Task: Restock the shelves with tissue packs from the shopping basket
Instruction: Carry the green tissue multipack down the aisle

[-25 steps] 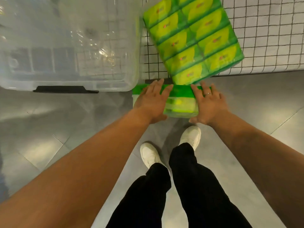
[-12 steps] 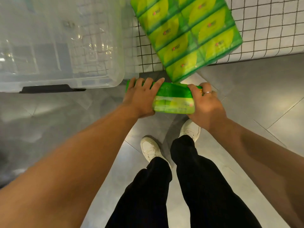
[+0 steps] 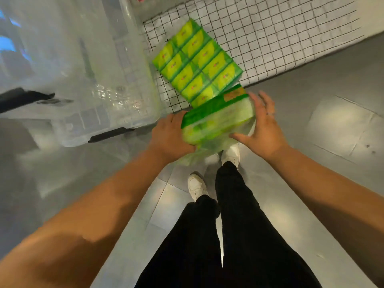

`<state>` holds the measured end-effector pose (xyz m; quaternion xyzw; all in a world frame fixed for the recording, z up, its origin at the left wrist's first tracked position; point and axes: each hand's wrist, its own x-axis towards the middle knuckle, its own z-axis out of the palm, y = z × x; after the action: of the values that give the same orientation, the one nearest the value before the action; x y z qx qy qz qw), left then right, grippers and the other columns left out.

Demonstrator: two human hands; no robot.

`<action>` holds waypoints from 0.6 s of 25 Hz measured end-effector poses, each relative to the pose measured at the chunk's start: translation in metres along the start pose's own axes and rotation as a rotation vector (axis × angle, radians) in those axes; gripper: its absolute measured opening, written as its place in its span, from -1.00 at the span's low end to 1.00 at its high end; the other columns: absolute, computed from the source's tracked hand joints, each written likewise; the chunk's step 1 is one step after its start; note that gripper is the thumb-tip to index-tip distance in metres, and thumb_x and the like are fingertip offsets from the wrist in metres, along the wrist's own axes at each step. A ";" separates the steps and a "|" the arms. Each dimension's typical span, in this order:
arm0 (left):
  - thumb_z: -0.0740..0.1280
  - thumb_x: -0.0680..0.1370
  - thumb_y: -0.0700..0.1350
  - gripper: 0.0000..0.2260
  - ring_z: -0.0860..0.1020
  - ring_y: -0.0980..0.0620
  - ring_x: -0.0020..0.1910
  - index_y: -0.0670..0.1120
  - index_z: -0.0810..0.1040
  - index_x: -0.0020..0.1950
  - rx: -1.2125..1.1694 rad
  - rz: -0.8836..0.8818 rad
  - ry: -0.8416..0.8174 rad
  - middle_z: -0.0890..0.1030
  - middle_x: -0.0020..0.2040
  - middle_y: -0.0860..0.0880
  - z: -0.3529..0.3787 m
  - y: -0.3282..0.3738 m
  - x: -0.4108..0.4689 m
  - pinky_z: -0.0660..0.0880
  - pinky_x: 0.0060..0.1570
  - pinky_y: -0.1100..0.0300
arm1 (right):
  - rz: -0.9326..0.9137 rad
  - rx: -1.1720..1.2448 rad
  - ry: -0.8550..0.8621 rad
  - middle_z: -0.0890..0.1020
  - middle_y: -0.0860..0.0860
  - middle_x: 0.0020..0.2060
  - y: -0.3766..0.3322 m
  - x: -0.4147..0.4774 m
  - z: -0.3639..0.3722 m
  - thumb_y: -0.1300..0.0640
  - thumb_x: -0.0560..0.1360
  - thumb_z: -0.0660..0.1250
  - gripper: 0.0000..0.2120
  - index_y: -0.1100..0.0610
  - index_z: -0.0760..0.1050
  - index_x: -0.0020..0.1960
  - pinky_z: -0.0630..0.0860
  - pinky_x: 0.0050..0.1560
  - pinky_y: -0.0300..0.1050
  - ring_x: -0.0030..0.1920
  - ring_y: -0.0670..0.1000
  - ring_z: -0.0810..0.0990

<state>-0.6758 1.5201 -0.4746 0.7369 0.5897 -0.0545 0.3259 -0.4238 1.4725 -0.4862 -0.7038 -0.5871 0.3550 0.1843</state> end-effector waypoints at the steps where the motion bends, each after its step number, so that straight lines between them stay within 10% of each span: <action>1: 0.48 0.17 0.19 -0.11 0.48 -0.15 0.18 -0.04 0.33 0.45 -0.118 -0.044 0.004 0.51 0.24 -0.11 -0.017 0.008 -0.014 0.45 0.14 0.04 | 0.102 0.105 0.046 0.10 0.15 0.50 -0.011 -0.016 -0.010 -0.02 0.28 0.59 0.01 0.08 0.08 0.55 0.33 0.30 -0.07 0.45 0.13 0.25; 6: 0.59 0.11 0.00 -0.23 0.60 0.02 0.01 -0.02 0.47 0.29 -0.604 -0.171 -0.043 0.61 0.06 0.03 -0.089 0.047 -0.085 0.53 0.00 0.12 | 0.541 0.482 0.146 0.23 0.11 0.44 -0.037 -0.119 -0.037 -0.23 0.19 0.52 0.07 0.04 0.08 0.54 0.23 0.45 0.15 0.45 0.15 0.23; 15: 0.54 0.07 -0.15 -0.43 0.68 -0.03 -0.21 -0.10 0.56 0.08 -0.948 -0.027 -0.329 0.71 -0.15 -0.05 -0.129 0.147 -0.151 0.59 -0.31 0.13 | 0.709 0.789 0.593 0.36 -0.01 0.39 -0.031 -0.269 -0.120 -0.17 0.15 0.62 0.18 -0.04 -0.02 0.55 0.38 0.32 0.04 0.32 0.03 0.39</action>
<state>-0.6276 1.4508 -0.2424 0.4817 0.4998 0.0998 0.7129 -0.3753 1.2417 -0.3079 -0.8040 -0.0644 0.3743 0.4574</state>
